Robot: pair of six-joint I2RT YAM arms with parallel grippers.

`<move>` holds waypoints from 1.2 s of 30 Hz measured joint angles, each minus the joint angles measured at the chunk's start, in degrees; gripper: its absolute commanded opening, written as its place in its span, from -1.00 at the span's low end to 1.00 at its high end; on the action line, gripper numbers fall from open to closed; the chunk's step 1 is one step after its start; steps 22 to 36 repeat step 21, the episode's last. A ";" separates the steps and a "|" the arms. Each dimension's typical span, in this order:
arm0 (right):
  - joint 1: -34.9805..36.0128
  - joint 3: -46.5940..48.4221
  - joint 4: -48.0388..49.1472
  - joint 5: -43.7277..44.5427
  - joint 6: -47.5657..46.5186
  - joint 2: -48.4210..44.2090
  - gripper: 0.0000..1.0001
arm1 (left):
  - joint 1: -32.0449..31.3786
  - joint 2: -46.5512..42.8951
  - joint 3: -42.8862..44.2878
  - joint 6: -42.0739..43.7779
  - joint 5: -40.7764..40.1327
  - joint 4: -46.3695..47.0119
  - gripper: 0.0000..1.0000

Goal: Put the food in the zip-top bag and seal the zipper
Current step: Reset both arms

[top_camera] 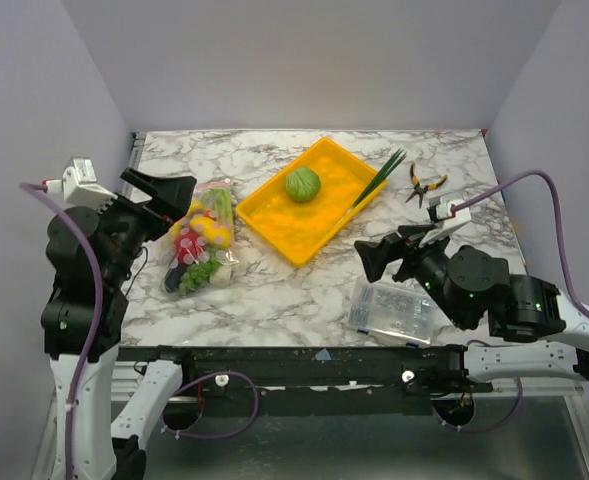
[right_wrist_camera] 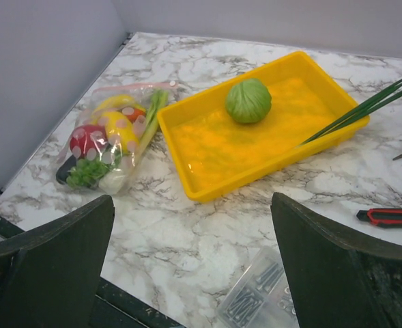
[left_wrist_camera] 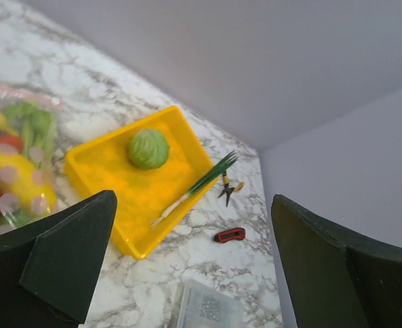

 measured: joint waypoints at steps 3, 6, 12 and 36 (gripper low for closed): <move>0.00 0.85 0.85 1.36 -1.70 -0.09 0.98 | 0.00 -5.42 -0.20 4.57 5.27 5.16 0.97; 0.00 0.87 3.02 3.02 -3.72 -0.22 0.99 | 0.00 -8.68 0.94 7.98 7.43 7.61 0.97; 0.00 0.85 8.00 6.64 -7.30 -0.17 0.99 | 0.00 -11.08 2.32 13.94 9.84 10.21 0.97; 0.00 -0.66 15.82 8.44 -10.88 -2.08 0.99 | -0.55 -11.96 2.32 19.45 10.78 10.16 0.97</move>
